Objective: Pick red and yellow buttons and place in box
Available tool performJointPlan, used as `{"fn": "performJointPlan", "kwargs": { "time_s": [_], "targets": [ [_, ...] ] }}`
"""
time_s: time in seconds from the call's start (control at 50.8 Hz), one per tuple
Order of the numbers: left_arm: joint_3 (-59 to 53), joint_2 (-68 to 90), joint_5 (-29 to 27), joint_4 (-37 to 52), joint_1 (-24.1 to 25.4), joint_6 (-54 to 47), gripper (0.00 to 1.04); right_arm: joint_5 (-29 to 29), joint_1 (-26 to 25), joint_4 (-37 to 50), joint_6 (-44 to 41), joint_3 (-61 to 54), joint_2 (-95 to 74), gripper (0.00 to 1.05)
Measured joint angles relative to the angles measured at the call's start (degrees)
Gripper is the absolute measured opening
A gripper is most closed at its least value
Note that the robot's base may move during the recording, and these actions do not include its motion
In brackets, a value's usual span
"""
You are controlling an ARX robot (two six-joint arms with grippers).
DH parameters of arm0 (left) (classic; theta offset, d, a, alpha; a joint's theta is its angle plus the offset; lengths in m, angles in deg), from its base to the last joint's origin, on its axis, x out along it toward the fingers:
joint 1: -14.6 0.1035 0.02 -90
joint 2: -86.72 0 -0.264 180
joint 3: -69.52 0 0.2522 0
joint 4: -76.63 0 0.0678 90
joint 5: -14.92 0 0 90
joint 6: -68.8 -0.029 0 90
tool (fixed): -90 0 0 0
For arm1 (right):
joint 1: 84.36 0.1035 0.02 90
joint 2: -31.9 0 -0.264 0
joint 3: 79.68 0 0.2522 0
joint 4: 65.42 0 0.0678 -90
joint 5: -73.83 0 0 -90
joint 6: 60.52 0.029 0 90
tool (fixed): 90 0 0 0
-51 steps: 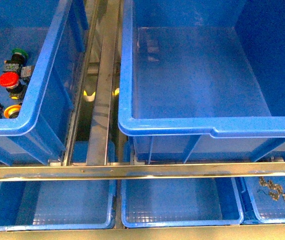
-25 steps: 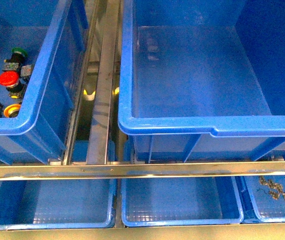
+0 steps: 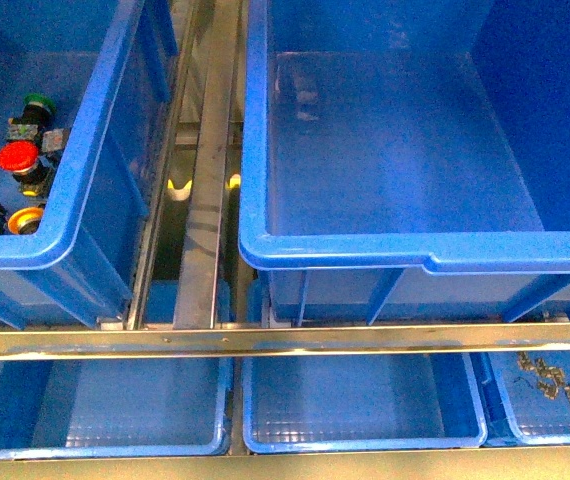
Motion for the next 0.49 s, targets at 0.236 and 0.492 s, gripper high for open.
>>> {"fn": "performJointPlan", "kwargs": {
  "time_s": [0.236,0.492],
  "targets": [
    [5.2,8.7,-0.2,0.9,-1.1,-2.2,0.97,0.0,0.0,0.0,0.0,0.0,0.0,0.99],
    [13.2,17.6,-1.3,1.4,-1.9,-3.2,0.97,0.0,0.0,0.0,0.0,0.0,0.0,0.99]
  ]
}}
